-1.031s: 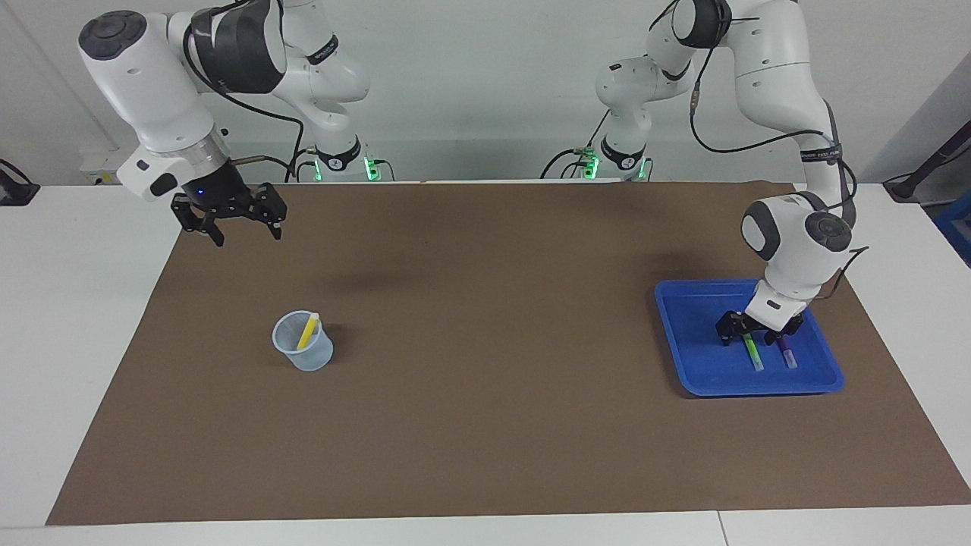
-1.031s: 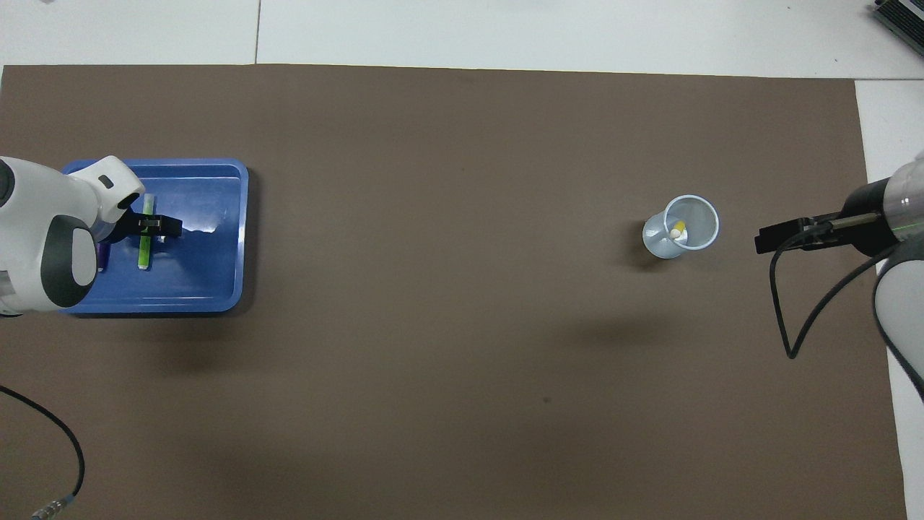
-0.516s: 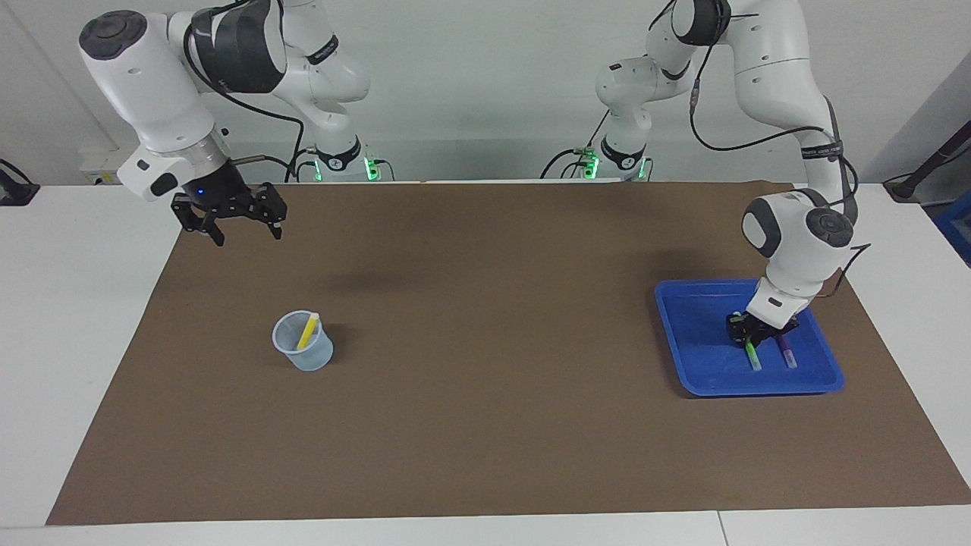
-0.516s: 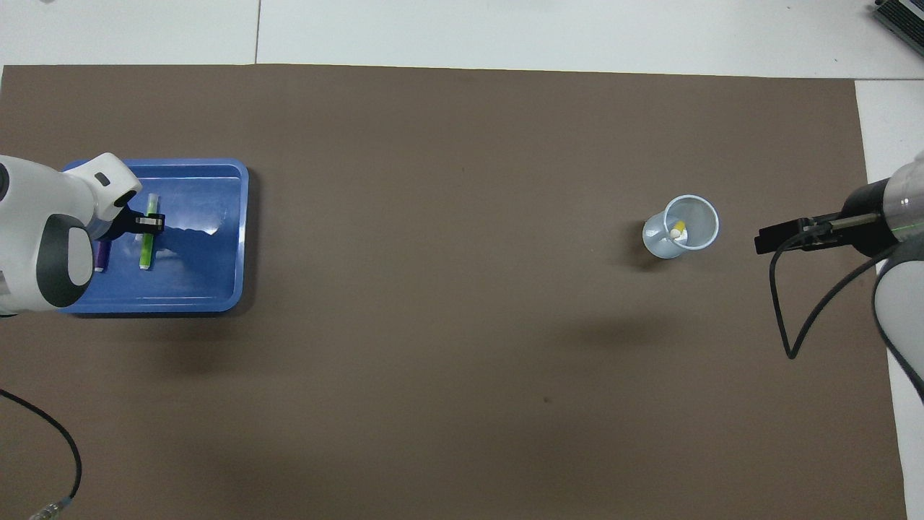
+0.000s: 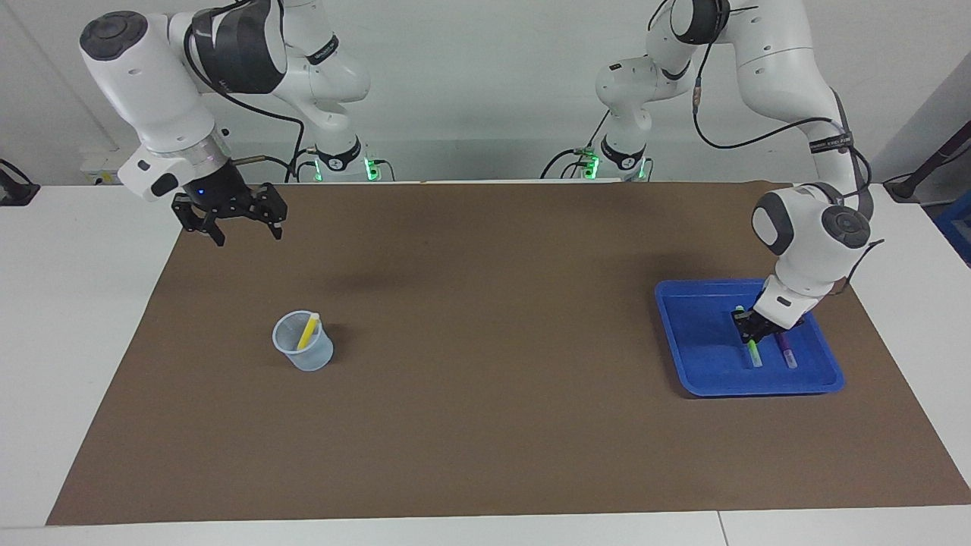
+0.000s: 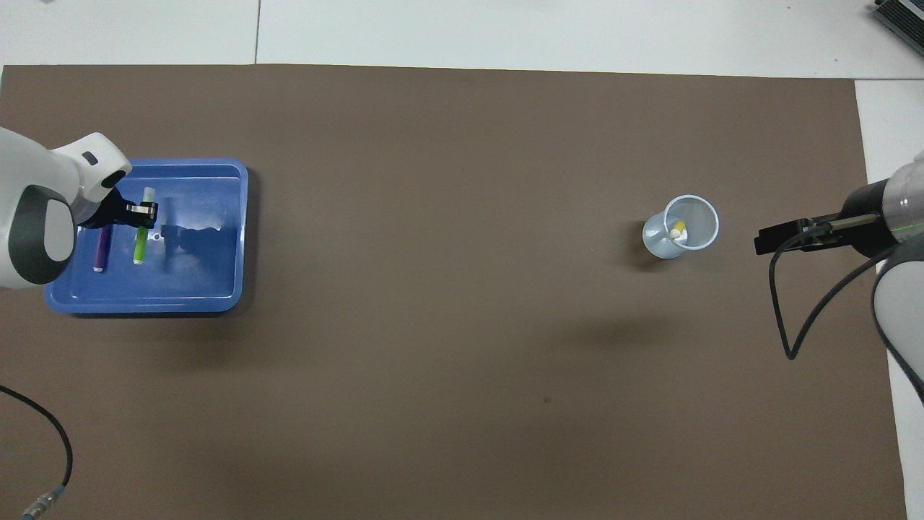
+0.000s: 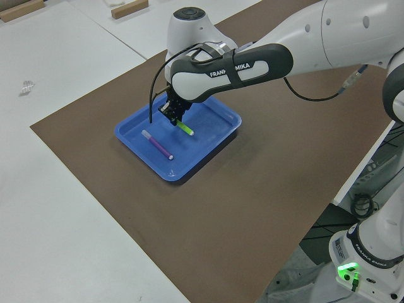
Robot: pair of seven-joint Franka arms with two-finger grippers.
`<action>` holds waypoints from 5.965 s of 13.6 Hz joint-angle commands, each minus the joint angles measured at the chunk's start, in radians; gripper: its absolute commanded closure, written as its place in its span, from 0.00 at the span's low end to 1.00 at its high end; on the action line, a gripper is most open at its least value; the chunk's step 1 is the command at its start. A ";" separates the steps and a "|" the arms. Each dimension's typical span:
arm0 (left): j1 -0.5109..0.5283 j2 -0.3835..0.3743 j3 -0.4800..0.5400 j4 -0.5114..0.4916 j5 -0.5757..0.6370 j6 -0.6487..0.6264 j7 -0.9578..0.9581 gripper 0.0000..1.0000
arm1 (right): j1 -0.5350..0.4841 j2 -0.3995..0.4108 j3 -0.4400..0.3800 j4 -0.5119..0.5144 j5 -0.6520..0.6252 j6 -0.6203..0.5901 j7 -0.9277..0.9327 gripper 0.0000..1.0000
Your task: Transfer and insert pens with both arms
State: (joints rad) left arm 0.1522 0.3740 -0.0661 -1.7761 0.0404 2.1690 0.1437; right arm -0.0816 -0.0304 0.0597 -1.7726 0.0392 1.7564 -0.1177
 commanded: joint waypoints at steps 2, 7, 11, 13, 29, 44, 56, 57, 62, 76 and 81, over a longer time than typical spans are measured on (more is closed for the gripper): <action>-0.037 0.023 0.003 0.190 -0.106 -0.225 -0.173 1.00 | -0.001 -0.033 0.006 -0.041 -0.027 0.008 0.012 0.00; -0.123 -0.044 -0.001 0.188 -0.370 -0.253 -0.747 1.00 | -0.006 -0.031 0.008 -0.039 0.011 0.005 0.012 0.00; -0.282 -0.086 -0.003 0.147 -0.405 -0.255 -1.063 1.00 | -0.030 -0.026 0.002 -0.033 0.338 0.015 0.016 0.00; -0.365 -0.095 -0.003 0.142 -0.405 -0.245 -1.238 1.00 | -0.018 -0.010 0.002 -0.036 0.457 0.040 0.020 0.00; -0.799 -0.086 -0.004 0.127 -0.536 0.387 -2.033 1.00 | 0.201 0.078 0.011 -0.038 0.630 0.383 0.251 0.09; -0.839 -0.084 -0.004 0.078 -0.537 0.540 -2.075 1.00 | 0.209 0.078 0.009 -0.034 0.627 0.350 0.243 0.63; -0.836 -0.084 -0.001 0.076 -0.533 0.549 -2.064 0.17 | 0.183 0.084 0.006 -0.015 0.538 0.333 0.236 1.00; -0.832 -0.090 -0.001 0.075 -0.533 0.540 -2.066 0.11 | 0.174 0.086 0.006 -0.010 0.510 0.316 0.234 1.00; -0.752 -0.121 0.006 0.084 -0.533 0.407 -2.064 0.00 | 0.129 0.115 0.005 0.053 0.262 0.235 0.187 1.00; -0.530 -0.118 0.008 0.089 -0.527 0.399 -2.061 0.00 | -0.014 0.217 0.005 -0.070 0.047 0.365 -0.031 1.00; -0.473 -0.127 0.019 0.079 -0.419 0.312 -1.968 0.00 | -0.003 0.237 0.005 -0.057 0.045 0.387 0.024 0.00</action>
State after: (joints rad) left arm -0.3543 0.2680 -0.0466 -1.6803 -0.4004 2.5330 -1.8823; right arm -0.0817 0.2160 0.0581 -1.8351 0.1034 2.1430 -0.1236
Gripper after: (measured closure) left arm 0.000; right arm 0.524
